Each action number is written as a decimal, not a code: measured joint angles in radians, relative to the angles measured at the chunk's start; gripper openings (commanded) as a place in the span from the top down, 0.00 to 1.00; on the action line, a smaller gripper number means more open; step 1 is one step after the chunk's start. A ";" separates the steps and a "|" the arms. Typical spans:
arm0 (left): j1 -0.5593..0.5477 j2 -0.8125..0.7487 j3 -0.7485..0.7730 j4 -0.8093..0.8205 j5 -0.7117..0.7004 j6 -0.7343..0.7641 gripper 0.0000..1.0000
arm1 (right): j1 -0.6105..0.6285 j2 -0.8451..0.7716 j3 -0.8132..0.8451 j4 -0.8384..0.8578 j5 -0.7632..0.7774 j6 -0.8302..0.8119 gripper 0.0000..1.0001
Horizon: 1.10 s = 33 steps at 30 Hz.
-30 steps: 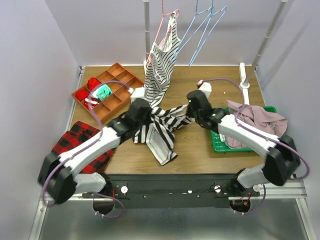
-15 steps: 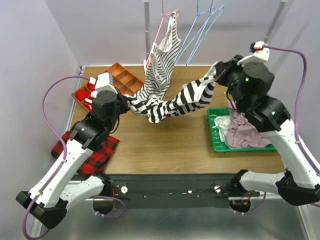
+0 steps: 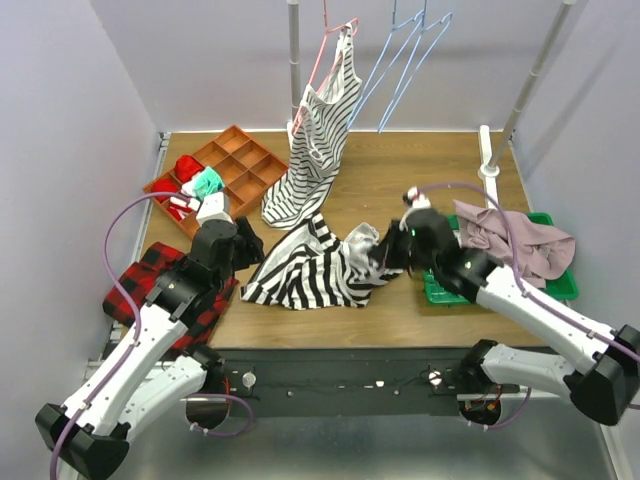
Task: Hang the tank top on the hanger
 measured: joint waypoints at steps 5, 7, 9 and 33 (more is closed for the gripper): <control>0.000 0.010 0.011 0.037 0.077 0.000 0.35 | 0.100 -0.189 -0.396 0.036 -0.063 0.175 0.99; 0.001 0.076 0.029 0.086 0.142 0.005 0.36 | 0.149 -0.257 -0.489 0.043 -0.065 0.244 0.99; -0.005 0.168 0.057 0.142 0.199 0.012 0.36 | 0.187 -0.300 -0.562 0.042 -0.063 0.309 0.99; -0.312 1.175 0.746 0.207 0.400 0.306 0.34 | 0.209 -0.244 -0.742 0.114 -0.016 0.508 0.99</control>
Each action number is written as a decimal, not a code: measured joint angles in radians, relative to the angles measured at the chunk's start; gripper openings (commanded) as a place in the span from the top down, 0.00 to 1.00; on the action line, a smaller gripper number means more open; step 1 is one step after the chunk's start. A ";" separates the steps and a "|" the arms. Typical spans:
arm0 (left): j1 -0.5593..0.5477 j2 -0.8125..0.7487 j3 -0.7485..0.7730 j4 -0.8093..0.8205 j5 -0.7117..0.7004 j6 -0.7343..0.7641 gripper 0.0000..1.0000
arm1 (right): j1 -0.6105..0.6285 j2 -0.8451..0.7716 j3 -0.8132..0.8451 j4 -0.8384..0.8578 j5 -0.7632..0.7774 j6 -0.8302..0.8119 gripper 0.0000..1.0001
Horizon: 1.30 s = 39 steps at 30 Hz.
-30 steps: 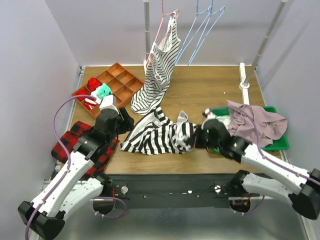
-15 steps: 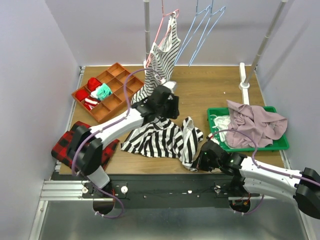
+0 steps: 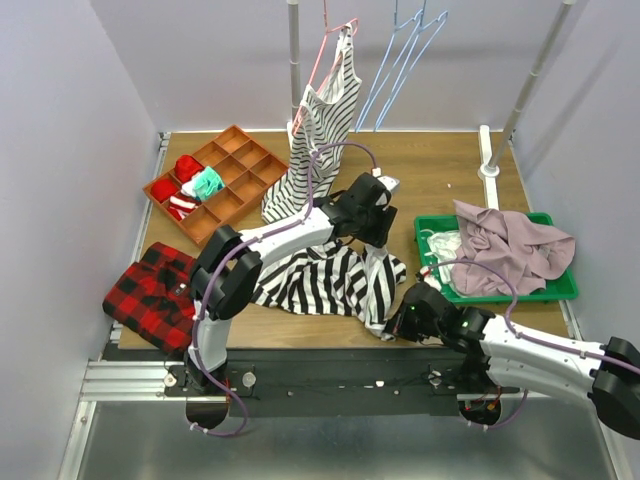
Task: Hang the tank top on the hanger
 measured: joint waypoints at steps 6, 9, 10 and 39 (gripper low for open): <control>-0.016 0.011 0.006 -0.031 -0.002 0.017 0.48 | 0.000 -0.033 -0.012 -0.007 0.026 0.004 0.99; -0.018 0.018 0.006 -0.033 -0.005 0.020 0.72 | 0.000 -0.047 -0.013 -0.016 0.040 0.008 0.99; -0.018 0.021 0.006 -0.033 -0.008 0.020 0.80 | 0.000 -0.051 -0.013 -0.018 0.044 0.010 0.99; -0.017 -0.792 0.188 -0.091 -0.592 -0.039 1.00 | 0.001 0.233 1.369 -0.185 0.621 -0.504 0.99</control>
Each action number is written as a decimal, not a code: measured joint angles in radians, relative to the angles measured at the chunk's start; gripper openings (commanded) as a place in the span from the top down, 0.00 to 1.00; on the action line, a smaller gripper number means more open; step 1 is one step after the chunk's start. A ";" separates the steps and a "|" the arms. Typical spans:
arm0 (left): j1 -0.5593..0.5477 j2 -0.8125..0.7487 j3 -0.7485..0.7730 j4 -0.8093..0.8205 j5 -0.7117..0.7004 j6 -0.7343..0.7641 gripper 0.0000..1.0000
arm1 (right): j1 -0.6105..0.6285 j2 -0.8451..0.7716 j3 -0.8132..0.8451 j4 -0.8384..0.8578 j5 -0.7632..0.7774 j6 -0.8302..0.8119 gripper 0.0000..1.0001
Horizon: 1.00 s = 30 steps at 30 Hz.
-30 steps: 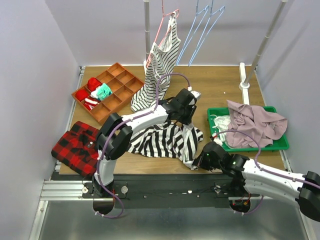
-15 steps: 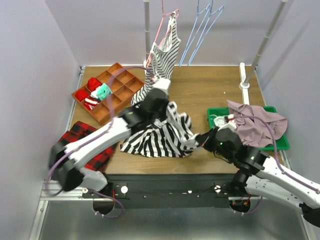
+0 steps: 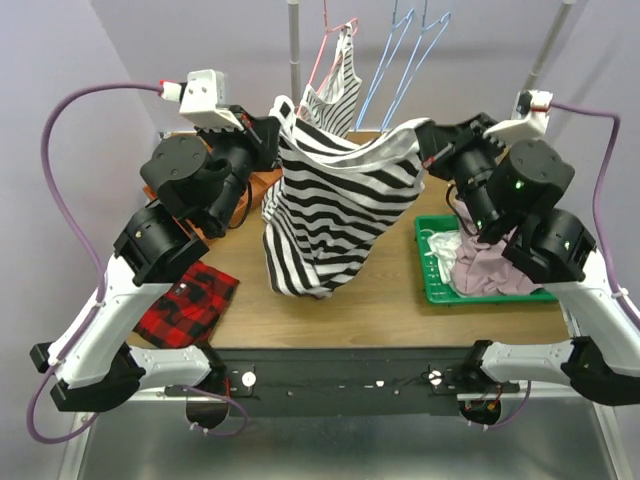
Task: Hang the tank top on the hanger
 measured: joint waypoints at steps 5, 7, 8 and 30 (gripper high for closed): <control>0.000 0.013 0.050 0.000 -0.020 0.015 1.00 | 0.000 0.093 0.165 -0.006 0.001 -0.101 0.99; 0.000 -0.013 -0.010 0.015 -0.024 0.011 1.00 | 0.000 0.089 0.146 -0.009 -0.007 -0.110 0.99; 0.000 -0.041 -0.085 0.022 -0.026 0.001 1.00 | 0.000 0.074 0.097 0.002 -0.013 -0.108 0.99; 0.000 -0.344 -1.140 0.160 0.151 -0.397 0.55 | 0.000 -0.153 -0.893 -0.108 -0.244 0.339 0.12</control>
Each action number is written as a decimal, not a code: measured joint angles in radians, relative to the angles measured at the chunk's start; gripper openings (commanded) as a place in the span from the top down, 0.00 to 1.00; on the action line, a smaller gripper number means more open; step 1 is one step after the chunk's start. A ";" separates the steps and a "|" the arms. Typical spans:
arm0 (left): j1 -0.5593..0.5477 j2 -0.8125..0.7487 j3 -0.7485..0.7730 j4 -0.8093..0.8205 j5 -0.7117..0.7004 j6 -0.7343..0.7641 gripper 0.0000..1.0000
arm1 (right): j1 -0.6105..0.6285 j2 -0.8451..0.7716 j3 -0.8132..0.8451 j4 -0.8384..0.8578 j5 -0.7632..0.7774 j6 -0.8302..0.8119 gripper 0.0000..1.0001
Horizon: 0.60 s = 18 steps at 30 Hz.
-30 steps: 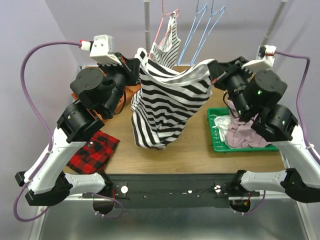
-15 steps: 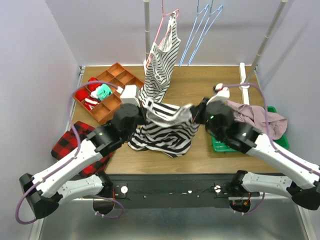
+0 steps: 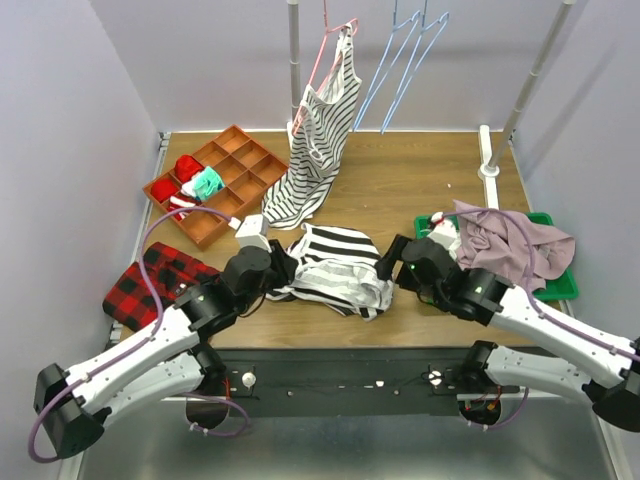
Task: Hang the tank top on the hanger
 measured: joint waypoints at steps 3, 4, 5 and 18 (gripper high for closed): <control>0.000 -0.053 0.043 -0.024 0.000 0.003 0.55 | 0.000 -0.030 0.113 -0.070 0.056 -0.002 0.09; 0.000 -0.064 0.058 -0.034 0.000 0.004 0.55 | 0.000 -0.037 0.150 -0.086 0.079 -0.008 0.09; 0.000 -0.076 0.079 -0.047 0.001 0.008 0.55 | 0.000 -0.043 0.183 -0.097 0.098 -0.014 0.10; 0.000 -0.042 0.269 -0.121 0.076 0.111 0.53 | -0.187 0.355 0.801 0.097 0.293 -0.502 0.09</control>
